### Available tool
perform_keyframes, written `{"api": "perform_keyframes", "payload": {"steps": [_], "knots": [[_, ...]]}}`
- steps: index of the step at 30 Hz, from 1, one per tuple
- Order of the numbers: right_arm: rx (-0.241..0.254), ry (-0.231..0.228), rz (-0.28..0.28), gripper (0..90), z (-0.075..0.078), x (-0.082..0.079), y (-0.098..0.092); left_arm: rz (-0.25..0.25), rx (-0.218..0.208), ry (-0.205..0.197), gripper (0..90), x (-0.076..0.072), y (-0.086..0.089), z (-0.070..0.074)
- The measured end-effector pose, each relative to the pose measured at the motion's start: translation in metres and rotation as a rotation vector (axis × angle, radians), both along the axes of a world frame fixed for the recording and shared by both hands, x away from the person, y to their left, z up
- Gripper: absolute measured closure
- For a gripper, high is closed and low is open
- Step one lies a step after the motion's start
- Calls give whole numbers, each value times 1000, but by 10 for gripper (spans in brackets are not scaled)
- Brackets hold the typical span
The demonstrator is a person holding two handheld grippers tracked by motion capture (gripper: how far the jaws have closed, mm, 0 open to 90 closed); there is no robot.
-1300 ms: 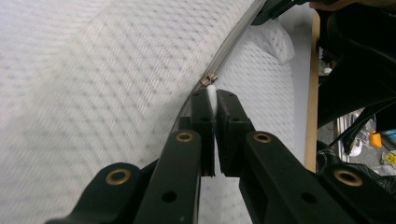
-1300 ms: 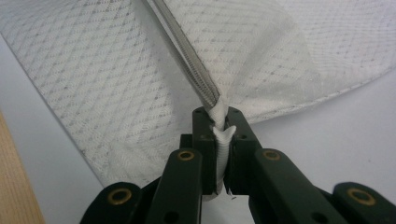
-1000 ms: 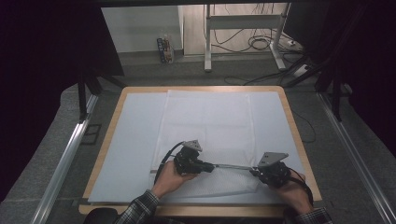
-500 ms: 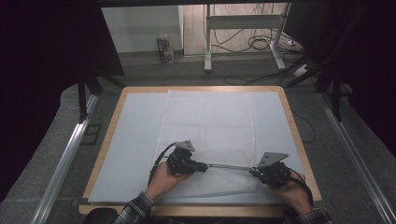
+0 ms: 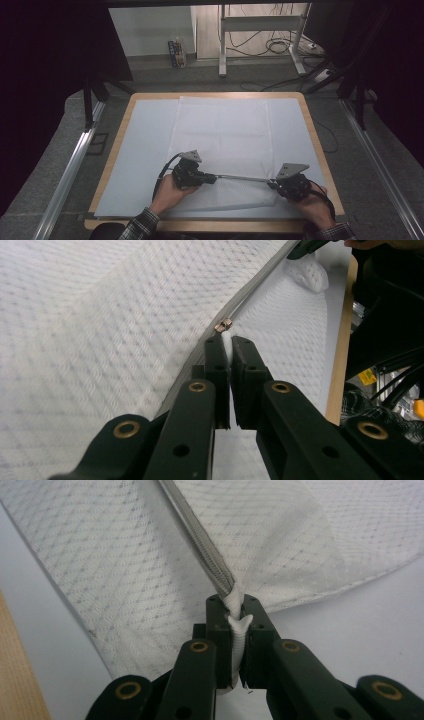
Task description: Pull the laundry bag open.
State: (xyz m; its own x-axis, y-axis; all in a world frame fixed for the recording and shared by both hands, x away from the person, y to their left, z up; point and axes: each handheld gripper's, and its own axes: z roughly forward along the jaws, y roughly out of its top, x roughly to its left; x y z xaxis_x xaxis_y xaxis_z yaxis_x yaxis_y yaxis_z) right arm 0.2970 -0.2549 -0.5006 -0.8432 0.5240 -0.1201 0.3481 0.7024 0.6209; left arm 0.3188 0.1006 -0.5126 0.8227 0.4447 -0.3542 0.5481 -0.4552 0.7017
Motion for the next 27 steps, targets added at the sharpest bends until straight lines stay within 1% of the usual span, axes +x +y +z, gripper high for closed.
{"api": "perform_keyframes", "payload": {"steps": [4,10,16,18,20,22,24,27], "knots": [[-1,-2,0,841,0,0,0,7,-4,2,875,-2,4,0],[-4,-5,-4,841,0,0,-1,36,-10,7,875,-4,15,0],[-6,-5,-4,841,0,0,-1,53,-2,5,875,-7,23,-1],[-4,-5,-4,841,0,0,-1,53,-10,7,875,-8,25,-1],[-5,-7,-5,840,0,0,0,57,-5,6,875,-9,26,0],[-5,-6,-5,841,0,0,-1,60,-20,13,875,-9,30,-1],[-4,-6,-6,841,0,0,-1,69,-16,13,875,-9,33,-1],[-5,-5,-7,841,0,0,-1,77,-21,14,875,-10,38,-1]]}}
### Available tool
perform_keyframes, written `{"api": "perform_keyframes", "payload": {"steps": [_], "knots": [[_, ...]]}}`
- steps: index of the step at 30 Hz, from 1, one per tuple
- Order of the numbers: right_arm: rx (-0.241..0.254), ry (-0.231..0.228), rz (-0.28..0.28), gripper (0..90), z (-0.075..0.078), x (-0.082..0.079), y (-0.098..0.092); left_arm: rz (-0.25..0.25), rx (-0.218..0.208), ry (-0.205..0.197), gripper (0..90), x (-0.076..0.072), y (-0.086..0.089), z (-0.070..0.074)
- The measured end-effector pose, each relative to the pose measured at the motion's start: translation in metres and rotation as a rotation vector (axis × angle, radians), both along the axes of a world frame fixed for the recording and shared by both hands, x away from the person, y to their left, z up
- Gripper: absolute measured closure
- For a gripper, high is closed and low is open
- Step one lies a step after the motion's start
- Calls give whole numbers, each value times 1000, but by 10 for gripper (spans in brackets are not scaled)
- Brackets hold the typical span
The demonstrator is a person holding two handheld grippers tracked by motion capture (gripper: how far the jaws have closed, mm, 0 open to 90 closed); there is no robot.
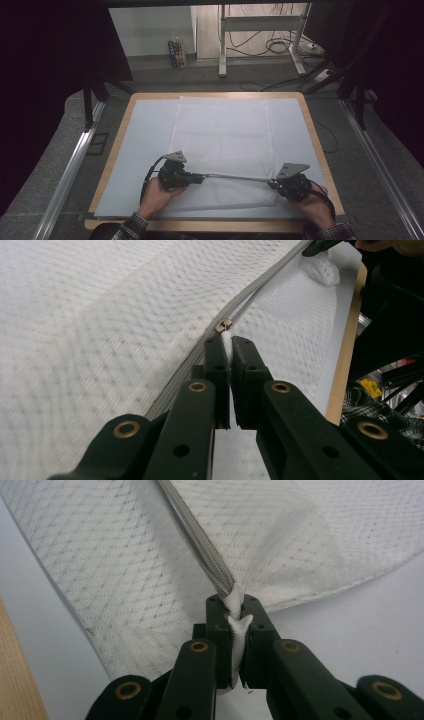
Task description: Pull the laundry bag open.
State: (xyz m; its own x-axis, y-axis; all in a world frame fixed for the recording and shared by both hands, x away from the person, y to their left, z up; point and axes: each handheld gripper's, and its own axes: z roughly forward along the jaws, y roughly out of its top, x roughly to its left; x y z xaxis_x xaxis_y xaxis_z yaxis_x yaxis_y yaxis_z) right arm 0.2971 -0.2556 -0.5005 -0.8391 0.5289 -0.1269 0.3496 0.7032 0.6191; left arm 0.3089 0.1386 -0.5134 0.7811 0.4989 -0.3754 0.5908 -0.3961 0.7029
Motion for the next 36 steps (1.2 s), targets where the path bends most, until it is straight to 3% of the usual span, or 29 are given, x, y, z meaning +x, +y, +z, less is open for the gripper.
{"api": "perform_keyframes", "payload": {"steps": [36], "knots": [[5,-6,0,840,1,-1,0,90,25,-1,875,-17,36,0]]}}
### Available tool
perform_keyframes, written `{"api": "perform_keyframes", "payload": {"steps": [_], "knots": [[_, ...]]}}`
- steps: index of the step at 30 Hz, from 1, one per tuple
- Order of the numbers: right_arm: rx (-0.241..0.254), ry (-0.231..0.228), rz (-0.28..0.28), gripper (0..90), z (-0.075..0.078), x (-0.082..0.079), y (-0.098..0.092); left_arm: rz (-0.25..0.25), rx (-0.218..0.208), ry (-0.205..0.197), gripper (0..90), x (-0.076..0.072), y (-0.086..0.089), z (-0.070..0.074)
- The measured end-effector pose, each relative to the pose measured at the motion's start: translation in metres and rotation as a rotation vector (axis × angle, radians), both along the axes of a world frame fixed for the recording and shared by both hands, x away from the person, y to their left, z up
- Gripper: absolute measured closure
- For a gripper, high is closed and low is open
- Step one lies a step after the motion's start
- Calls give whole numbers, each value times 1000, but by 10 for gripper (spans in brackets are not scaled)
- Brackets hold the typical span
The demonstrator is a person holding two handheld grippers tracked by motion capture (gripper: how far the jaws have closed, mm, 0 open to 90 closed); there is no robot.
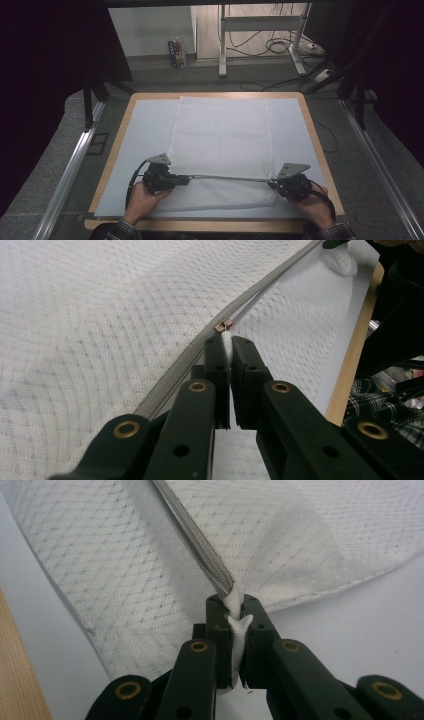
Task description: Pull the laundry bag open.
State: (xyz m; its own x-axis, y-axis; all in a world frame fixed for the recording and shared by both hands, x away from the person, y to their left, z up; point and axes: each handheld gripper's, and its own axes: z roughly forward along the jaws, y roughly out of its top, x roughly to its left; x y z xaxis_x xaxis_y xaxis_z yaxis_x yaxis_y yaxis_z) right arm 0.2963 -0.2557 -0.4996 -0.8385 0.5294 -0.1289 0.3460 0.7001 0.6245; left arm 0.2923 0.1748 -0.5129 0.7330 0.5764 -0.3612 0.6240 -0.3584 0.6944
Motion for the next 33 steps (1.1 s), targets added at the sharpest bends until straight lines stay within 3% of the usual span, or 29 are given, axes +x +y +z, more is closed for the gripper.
{"api": "perform_keyframes", "payload": {"steps": [6,8,21,23,26,33], "knots": [[2,-1,-2,841,0,0,-1,20,-19,9,875,-2,9,0],[2,0,-3,841,0,1,-2,30,-3,3,875,-3,11,0],[7,-1,-12,841,1,0,-5,65,-4,11,875,-9,26,-1],[3,-3,-14,841,1,0,-5,77,21,5,875,-10,27,-1],[7,-2,-15,841,1,0,-6,89,3,7,875,-10,33,0],[8,-1,-15,841,1,0,-6,110,13,4,875,-14,41,-1]]}}
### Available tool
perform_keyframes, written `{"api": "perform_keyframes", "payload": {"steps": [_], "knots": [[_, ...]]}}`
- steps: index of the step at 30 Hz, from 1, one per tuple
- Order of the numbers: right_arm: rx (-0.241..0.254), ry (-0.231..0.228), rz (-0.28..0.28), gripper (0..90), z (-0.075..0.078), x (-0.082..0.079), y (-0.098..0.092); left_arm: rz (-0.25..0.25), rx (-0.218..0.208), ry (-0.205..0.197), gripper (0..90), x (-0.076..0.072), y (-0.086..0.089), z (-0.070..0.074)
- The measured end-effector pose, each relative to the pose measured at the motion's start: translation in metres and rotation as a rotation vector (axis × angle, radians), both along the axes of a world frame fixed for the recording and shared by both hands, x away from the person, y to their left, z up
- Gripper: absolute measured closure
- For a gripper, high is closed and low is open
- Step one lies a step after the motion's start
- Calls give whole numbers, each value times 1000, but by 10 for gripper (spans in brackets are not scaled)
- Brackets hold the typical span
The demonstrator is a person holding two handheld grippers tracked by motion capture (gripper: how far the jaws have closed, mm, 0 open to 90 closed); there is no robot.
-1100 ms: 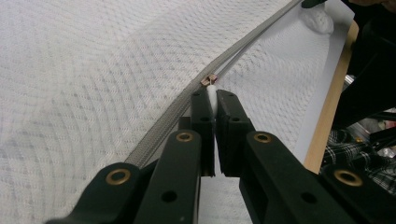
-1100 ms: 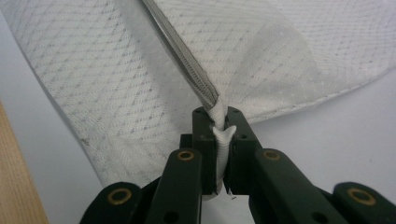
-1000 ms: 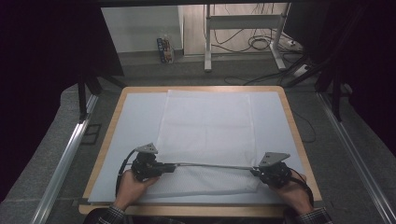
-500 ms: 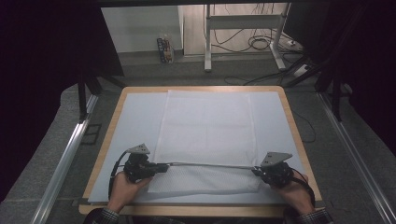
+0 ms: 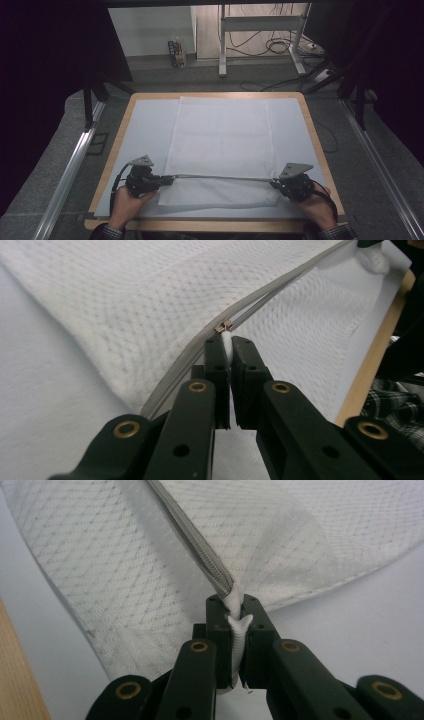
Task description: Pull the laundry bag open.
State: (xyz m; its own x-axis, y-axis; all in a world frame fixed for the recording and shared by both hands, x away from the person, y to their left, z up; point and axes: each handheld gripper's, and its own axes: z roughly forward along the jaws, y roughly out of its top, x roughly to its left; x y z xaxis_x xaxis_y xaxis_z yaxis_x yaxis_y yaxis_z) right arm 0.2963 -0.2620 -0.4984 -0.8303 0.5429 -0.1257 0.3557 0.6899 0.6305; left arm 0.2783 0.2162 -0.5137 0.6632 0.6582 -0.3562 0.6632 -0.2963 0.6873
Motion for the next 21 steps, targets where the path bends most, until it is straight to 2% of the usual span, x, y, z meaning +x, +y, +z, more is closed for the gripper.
{"api": "perform_keyframes", "payload": {"steps": [4,6,11,17,21], "knots": [[0,2,-3,841,0,0,0,21,5,-1,875,-2,6,0],[2,4,0,841,0,0,0,19,-5,1,875,-3,8,0],[-2,2,4,841,0,0,1,26,13,1,875,-4,10,-1],[0,4,4,841,0,0,1,32,6,9,875,-5,14,-3],[-1,4,6,841,0,-1,1,40,22,9,875,-6,15,-3]]}}
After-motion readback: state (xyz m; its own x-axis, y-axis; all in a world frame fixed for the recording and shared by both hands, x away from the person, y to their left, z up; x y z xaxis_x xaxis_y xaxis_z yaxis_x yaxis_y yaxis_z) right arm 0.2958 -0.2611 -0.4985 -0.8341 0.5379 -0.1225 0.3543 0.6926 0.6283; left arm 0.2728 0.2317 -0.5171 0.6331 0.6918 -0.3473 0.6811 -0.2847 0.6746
